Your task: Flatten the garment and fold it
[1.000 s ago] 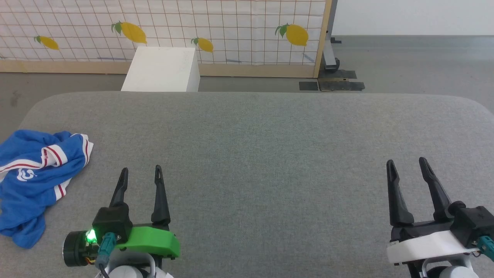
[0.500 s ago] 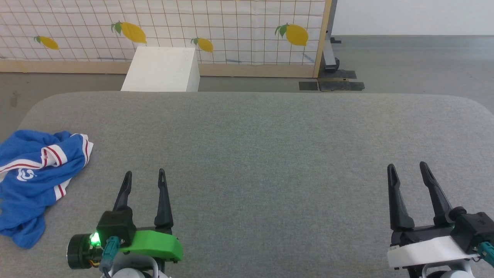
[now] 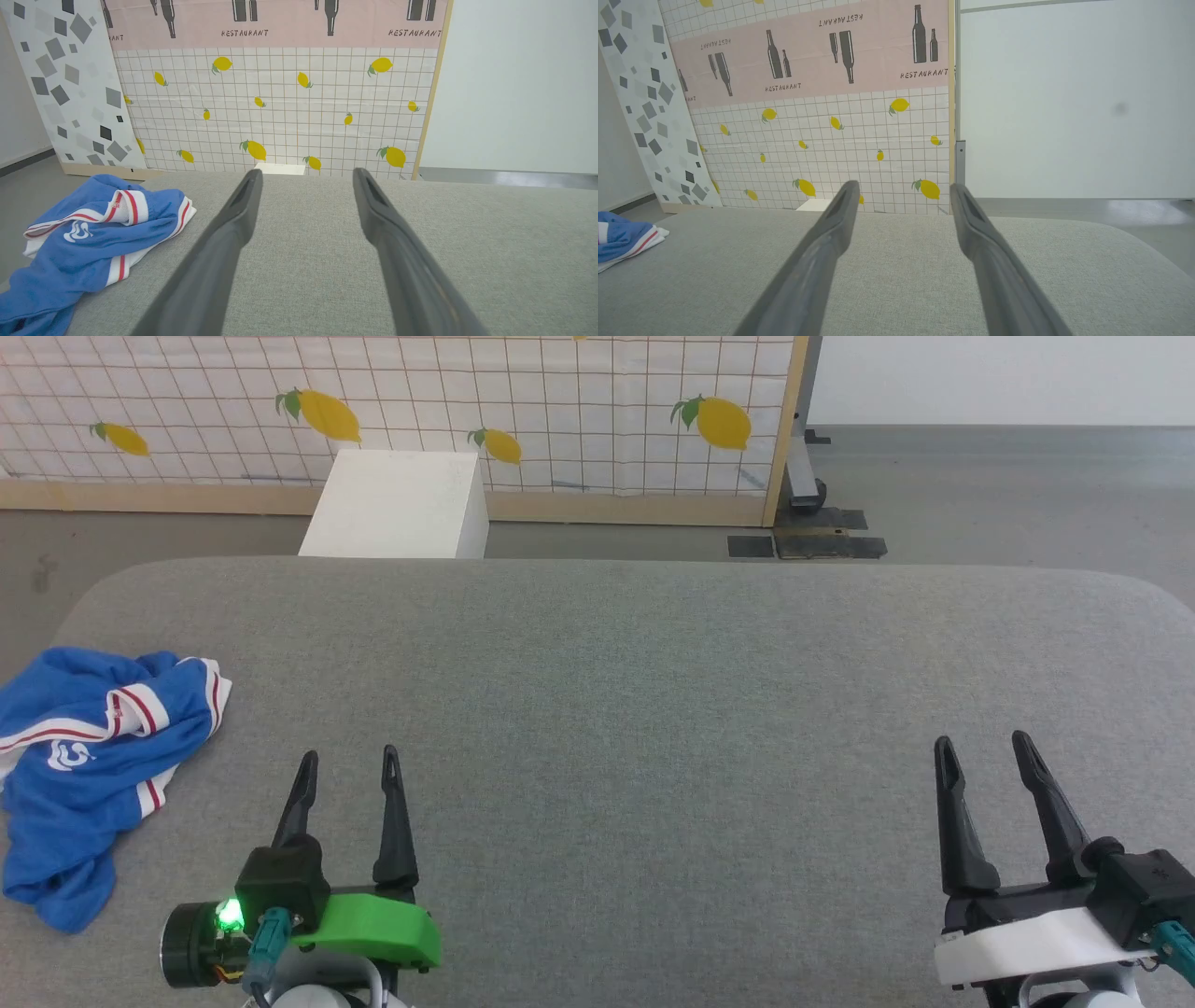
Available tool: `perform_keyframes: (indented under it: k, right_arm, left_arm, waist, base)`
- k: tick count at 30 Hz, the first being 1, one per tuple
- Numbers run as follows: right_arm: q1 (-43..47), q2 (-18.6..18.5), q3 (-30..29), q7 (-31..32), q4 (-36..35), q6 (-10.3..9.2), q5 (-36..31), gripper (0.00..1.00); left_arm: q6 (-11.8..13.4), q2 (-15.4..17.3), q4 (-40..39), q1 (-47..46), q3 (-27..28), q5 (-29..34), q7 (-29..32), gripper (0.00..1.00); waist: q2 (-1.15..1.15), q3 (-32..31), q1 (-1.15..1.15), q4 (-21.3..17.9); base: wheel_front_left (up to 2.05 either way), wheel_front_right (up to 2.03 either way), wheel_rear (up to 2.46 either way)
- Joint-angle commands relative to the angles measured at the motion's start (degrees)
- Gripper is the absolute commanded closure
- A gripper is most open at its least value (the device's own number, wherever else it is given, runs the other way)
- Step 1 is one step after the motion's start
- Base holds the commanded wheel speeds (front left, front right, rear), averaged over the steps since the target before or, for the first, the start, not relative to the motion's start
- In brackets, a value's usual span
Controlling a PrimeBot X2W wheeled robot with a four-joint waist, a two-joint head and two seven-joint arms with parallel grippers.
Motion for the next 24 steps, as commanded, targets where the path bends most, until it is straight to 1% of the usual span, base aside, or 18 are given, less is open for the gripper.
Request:
perform_keyframes:
  k: [1,6,10,16,24]
  right_arm:
    - [0.5,0.0,0.1,-0.3,0.1,-0.09,-0.1,0.0]
    - [0.4,0.0,0.1,-0.3,-0.2,-0.09,-0.6,0.0]
    - [0.2,0.0,0.0,-0.3,-0.5,-0.09,-0.8,0.0]
    - [-0.3,0.0,-0.1,-0.3,-0.7,-0.09,-1.2,0.0]
    - [-0.8,0.0,0.2,-0.3,-0.9,-0.09,-1.6,0.0]
  left_arm:
    - [0.3,-0.3,0.1,0.7,0.2,0.5,-0.3,0.0]
    - [0.4,-0.3,0.4,0.2,0.1,0.7,-0.3,0.0]
    - [0.8,-0.3,0.5,-0.7,0.0,0.7,-0.3,0.0]
    - [1.2,-0.3,0.7,-1.2,0.9,0.1,-0.3,0.0]
    - [2.5,-0.3,0.2,-1.3,4.1,-0.9,-0.3,0.0]
  waist:
    - [0.0,0.0,0.0,0.2]
    - [0.0,0.6,0.0,1.7]
    - [0.0,1.2,0.0,4.4]
    - [0.0,2.0,0.0,9.9]
    - [0.0,3.0,0.0,18.1]
  base:
    - [0.0,0.0,0.0]
    - [0.0,0.0,0.0]
    - [0.0,0.0,0.0]
    - [0.0,0.0,0.0]
    - [0.0,0.0,0.0]
